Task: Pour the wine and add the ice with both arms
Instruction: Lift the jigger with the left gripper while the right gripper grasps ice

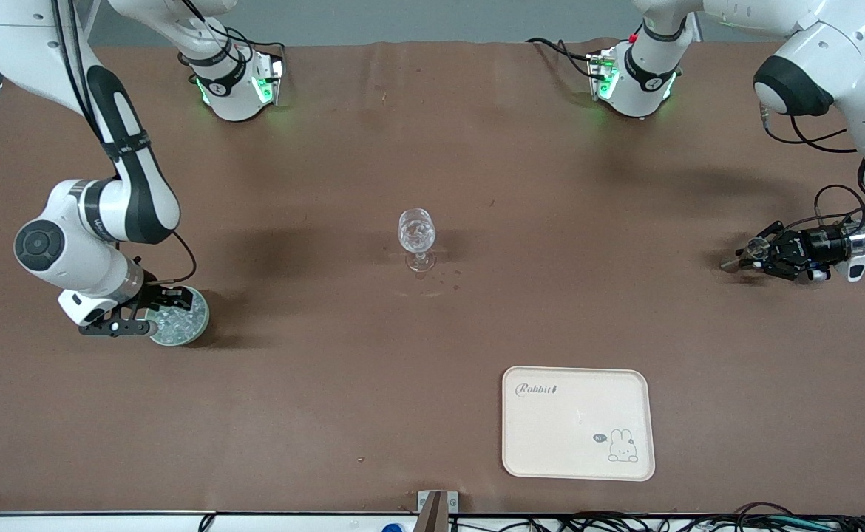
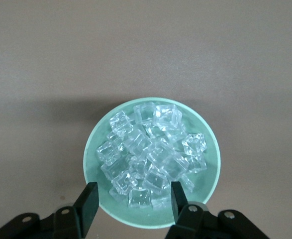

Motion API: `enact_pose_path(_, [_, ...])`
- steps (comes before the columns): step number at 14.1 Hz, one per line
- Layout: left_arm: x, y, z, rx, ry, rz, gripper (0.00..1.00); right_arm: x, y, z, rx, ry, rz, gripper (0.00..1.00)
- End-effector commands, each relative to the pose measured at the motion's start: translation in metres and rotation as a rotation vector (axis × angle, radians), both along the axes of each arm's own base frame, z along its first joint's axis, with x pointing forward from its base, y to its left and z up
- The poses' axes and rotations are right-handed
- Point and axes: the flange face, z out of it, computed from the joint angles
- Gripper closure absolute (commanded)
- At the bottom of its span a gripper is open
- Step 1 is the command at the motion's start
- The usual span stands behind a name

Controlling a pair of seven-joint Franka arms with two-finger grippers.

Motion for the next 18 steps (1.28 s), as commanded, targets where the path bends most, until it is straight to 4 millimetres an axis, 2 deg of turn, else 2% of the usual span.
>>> enact_pose_path(1, [-0.003, 0.001, 0.007, -0.040, 0.016, 0.035, 1.00, -0.007, -0.001, -0.012, 0.004, -0.024, -0.002, 0.39])
enact_pose_path(5, [0.013, -0.012, 0.046, -0.097, -0.018, 0.004, 1.00, -0.007, -0.001, -0.023, 0.001, -0.024, -0.011, 0.39])
enact_pose_path(8, [0.023, -0.033, 0.069, -0.176, -0.042, -0.050, 1.00, -0.006, 0.002, -0.033, -0.001, -0.030, -0.031, 0.39])
enact_pose_path(11, [0.043, -0.077, 0.083, -0.270, -0.019, -0.112, 1.00, -0.007, 0.002, -0.038, -0.002, -0.027, -0.031, 0.39])
enact_pose_path(12, [0.047, -0.089, 0.088, -0.293, -0.009, -0.125, 1.00, -0.007, 0.001, -0.040, -0.002, -0.027, -0.033, 0.44])
enact_pose_path(15, [0.046, -0.131, 0.103, -0.360, -0.012, -0.162, 1.00, -0.010, 0.002, -0.044, -0.002, -0.027, -0.031, 0.53])
enact_pose_path(18, [0.040, -0.177, 0.118, -0.360, -0.042, -0.137, 1.00, -0.011, 0.003, -0.046, -0.002, -0.019, -0.032, 0.68])
